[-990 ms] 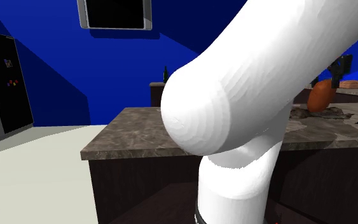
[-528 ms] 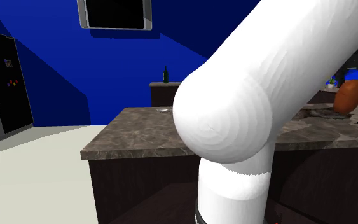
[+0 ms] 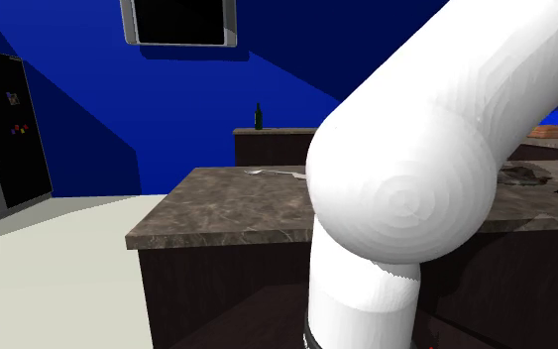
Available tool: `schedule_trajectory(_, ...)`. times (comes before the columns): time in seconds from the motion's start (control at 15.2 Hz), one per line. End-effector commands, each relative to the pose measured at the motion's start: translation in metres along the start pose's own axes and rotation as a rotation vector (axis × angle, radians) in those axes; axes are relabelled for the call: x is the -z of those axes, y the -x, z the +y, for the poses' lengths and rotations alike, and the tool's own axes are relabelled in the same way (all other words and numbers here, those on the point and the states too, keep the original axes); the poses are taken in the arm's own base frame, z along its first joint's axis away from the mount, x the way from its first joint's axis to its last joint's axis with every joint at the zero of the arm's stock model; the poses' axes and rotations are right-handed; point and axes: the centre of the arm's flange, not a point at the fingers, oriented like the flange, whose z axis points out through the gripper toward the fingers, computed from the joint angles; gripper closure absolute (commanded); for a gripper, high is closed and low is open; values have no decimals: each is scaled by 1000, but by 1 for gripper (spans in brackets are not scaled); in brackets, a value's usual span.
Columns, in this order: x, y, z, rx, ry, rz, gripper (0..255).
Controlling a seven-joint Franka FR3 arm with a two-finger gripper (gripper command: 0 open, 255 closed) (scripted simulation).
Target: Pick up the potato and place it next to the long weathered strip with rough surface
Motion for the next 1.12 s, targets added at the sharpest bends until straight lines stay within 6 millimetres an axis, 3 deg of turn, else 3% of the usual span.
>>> schedule_trajectory(0.0,-6,10,-3,1,-2,0,255)
schedule_trajectory(1.06,-90,0,2,1,-2,0,255)
